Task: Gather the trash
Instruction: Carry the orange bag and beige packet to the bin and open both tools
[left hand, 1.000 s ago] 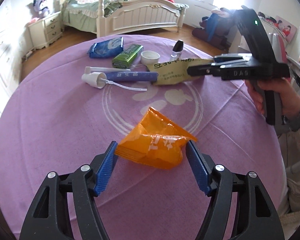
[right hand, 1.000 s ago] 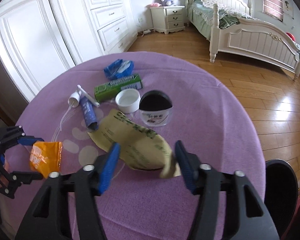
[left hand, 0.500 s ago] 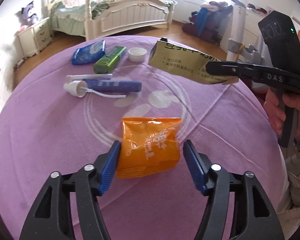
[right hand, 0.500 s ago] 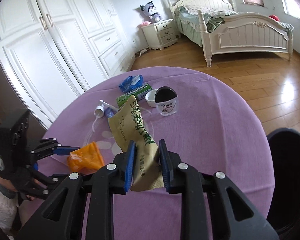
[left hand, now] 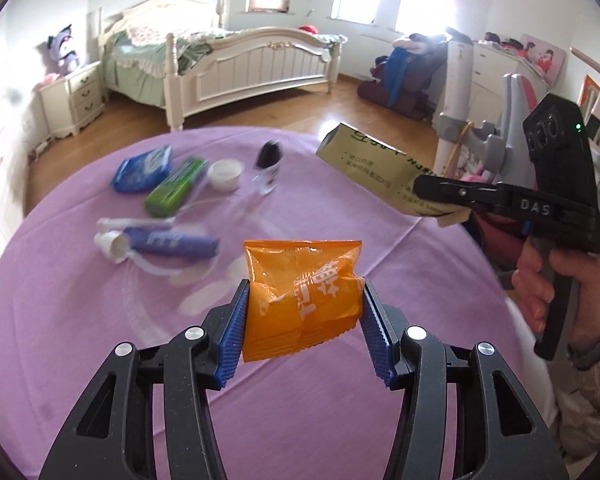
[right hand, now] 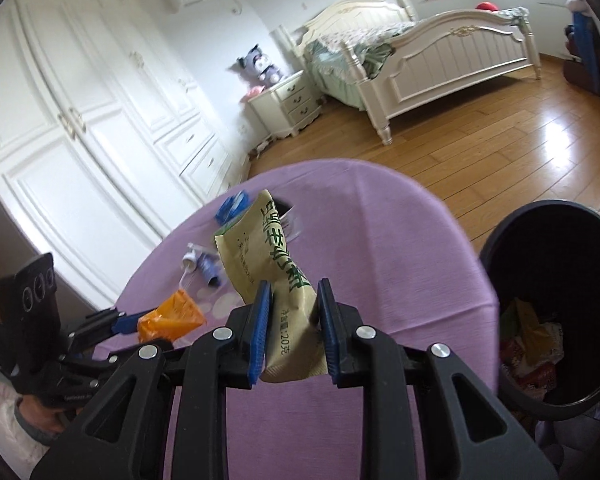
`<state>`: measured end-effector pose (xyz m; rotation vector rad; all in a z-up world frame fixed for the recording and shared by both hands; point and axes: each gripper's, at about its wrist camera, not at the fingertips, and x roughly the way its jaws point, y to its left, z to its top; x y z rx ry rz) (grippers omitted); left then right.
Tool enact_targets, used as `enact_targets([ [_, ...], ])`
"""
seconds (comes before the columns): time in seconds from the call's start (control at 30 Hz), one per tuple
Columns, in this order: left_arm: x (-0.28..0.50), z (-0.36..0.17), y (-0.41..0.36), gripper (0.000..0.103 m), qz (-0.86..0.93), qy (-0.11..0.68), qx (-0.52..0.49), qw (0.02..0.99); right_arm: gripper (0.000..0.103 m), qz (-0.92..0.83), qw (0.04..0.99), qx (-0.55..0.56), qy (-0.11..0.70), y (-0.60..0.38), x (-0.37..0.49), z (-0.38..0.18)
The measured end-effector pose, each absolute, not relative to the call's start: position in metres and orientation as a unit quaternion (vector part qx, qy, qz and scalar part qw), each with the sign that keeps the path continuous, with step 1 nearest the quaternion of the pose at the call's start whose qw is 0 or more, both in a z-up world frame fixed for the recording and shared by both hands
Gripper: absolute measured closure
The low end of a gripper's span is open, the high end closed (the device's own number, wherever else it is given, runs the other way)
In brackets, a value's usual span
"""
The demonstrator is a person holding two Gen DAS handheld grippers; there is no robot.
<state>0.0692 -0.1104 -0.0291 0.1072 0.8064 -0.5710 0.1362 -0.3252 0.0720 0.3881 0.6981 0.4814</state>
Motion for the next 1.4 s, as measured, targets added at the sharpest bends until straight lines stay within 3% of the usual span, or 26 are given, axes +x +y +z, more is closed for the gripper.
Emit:
enact_targets([
  [0.67, 0.123, -0.019, -0.315, 0.05, -0.367, 0.352, 0.065, 0.859, 0.079, 0.085, 0.9, 0.284, 0.319, -0.471, 0.153, 0.039],
  [1.4, 0.15, -0.06, -0.398, 0.05, -0.391, 0.389, 0.094, 0.829, 0.079, 0.028, 0.874, 0.336, 0.348, -0.537, 0.147, -0.016],
])
